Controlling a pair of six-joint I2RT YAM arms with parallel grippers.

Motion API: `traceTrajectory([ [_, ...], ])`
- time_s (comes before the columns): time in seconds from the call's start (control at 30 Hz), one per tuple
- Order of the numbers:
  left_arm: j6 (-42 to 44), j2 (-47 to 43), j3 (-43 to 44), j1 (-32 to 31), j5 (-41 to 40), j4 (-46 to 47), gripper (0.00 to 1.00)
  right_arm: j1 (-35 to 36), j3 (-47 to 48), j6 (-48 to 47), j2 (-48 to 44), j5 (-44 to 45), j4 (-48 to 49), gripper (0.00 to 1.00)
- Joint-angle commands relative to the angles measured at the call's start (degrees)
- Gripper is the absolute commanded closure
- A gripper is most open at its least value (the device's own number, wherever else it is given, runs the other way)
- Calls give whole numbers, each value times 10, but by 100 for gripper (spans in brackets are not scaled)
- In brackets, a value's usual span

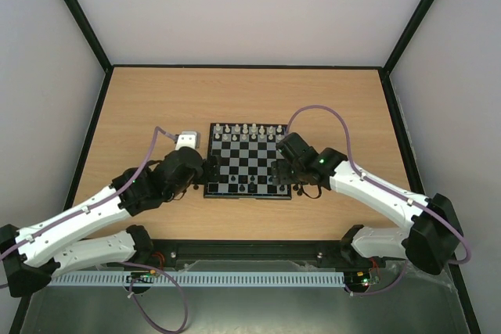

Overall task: Set up the chess pieces on the board
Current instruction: Pick up the chess piece at the center of the board.

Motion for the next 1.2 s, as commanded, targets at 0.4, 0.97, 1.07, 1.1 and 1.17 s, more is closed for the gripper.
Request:
traceTrajectory([
  [0.4,58,-37,-51,76,73,49,0,-26,-48,98,-26,80,-23,46],
  [0.97,38,-8,-66,96,66,49,0,-86,-64,71,-48,62,2,25],
  [1.07,37,-1,-69,104,71,54,1,-98,-65,67,-44,59,6,25],
  [1.1,37,0,-70,106,72,56,0,-101,-66,65,-42,56,9,25],
  [1.17,37,3,-74,108,75,59,1,-108,-66,62,-35,53,12,25],
])
